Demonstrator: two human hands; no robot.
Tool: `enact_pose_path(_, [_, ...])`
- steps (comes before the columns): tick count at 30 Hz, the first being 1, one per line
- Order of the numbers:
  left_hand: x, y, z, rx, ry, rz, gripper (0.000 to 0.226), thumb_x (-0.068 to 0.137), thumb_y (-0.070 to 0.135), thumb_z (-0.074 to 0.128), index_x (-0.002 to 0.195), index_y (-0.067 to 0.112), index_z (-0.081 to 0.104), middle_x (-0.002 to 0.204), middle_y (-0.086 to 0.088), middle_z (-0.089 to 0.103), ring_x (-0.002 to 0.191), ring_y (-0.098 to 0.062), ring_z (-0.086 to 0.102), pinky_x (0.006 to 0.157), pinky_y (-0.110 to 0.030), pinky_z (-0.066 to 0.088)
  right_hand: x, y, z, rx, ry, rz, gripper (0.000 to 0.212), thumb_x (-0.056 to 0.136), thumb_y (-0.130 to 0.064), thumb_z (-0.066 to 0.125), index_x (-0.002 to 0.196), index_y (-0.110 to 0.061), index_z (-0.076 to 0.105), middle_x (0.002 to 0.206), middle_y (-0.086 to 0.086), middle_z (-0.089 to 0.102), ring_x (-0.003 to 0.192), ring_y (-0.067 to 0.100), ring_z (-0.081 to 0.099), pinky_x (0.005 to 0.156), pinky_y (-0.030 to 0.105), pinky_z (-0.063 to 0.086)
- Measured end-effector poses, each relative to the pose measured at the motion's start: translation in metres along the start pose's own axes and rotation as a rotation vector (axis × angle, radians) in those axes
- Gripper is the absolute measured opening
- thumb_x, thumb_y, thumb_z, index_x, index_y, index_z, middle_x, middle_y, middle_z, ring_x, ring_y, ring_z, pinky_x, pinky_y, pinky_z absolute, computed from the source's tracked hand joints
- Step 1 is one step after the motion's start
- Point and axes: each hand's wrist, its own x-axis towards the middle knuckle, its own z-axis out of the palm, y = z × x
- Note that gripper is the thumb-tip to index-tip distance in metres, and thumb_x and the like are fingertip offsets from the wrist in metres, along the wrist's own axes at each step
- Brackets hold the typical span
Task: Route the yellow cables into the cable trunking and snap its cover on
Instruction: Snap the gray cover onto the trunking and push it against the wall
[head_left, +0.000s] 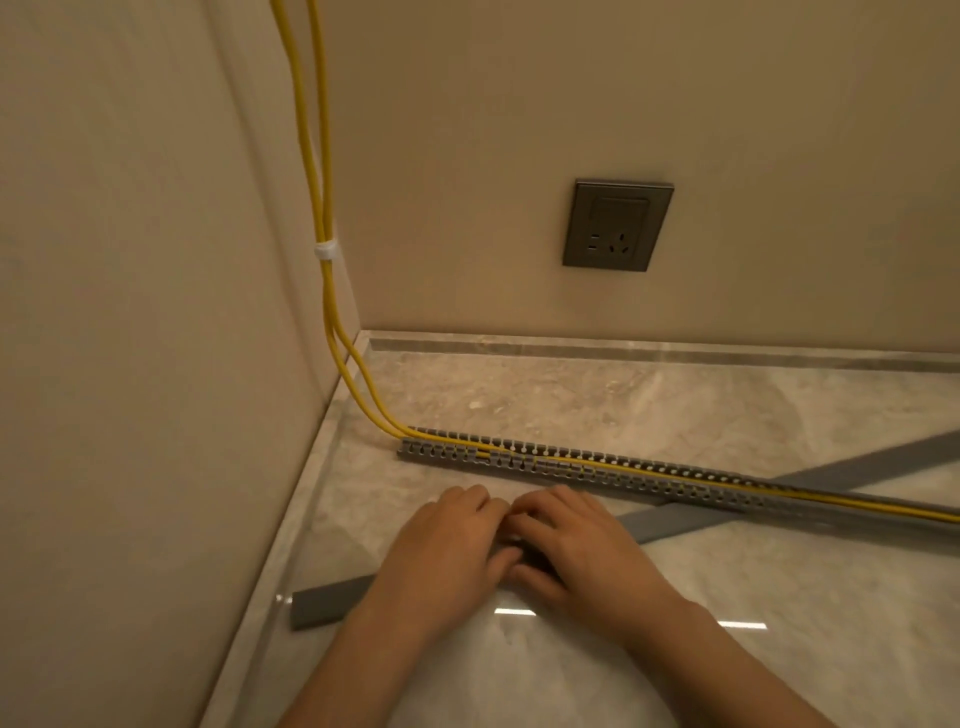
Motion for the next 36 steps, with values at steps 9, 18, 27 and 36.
enact_pose_path(9, [0.002, 0.026, 0.022, 0.228, -0.027, 0.007, 0.045, 0.086, 0.049, 0.047, 0.120, 0.021, 0.040, 0.121, -0.001, 0.041, 0.111, -0.021, 0.038, 0.087, -0.034, 0.035, -0.035, 0.035, -0.025, -0.044, 0.127, 0.310, 0.023, 0.090, -0.034, 0.051, 0.107, -0.023, 0.062, 0.108, -0.005, 0.063, 0.101, 0.016, 0.056, 0.086, 0.031, 0.045])
enact_pose_path(18, [0.013, 0.047, 0.038, 0.274, -0.011, 0.016, 0.034, 0.095, 0.041, 0.038, 0.115, 0.014, 0.043, 0.117, -0.003, 0.044, 0.108, -0.021, 0.040, 0.087, -0.030, 0.036, -0.079, 0.051, -0.036, -0.049, 0.227, 0.578, 0.040, 0.089, -0.036, 0.054, 0.125, -0.018, 0.057, 0.130, -0.003, 0.056, 0.118, 0.015, 0.049, 0.102, 0.028, 0.035])
enact_pose_path(27, [0.006, 0.059, 0.019, 0.107, -0.119, 0.002, 0.030, 0.096, 0.044, 0.036, 0.110, 0.017, 0.041, 0.109, -0.001, 0.051, 0.104, -0.017, 0.045, 0.081, -0.029, 0.041, -0.093, 0.092, -0.058, -0.019, 0.246, 0.652, 0.034, 0.091, -0.033, 0.054, 0.119, -0.014, 0.060, 0.120, 0.004, 0.061, 0.112, 0.022, 0.052, 0.097, 0.033, 0.038])
enact_pose_path(36, [0.002, 0.039, 0.011, -0.497, -0.406, -0.018, 0.008, 0.091, 0.035, 0.054, 0.087, 0.031, 0.059, 0.069, 0.011, 0.062, 0.059, 0.000, 0.054, 0.059, -0.019, 0.047, -0.108, 0.097, -0.047, -0.017, 0.299, 0.528, 0.043, 0.078, -0.062, 0.049, 0.076, -0.022, 0.064, 0.076, -0.008, 0.060, 0.081, 0.015, 0.054, 0.082, 0.026, 0.029])
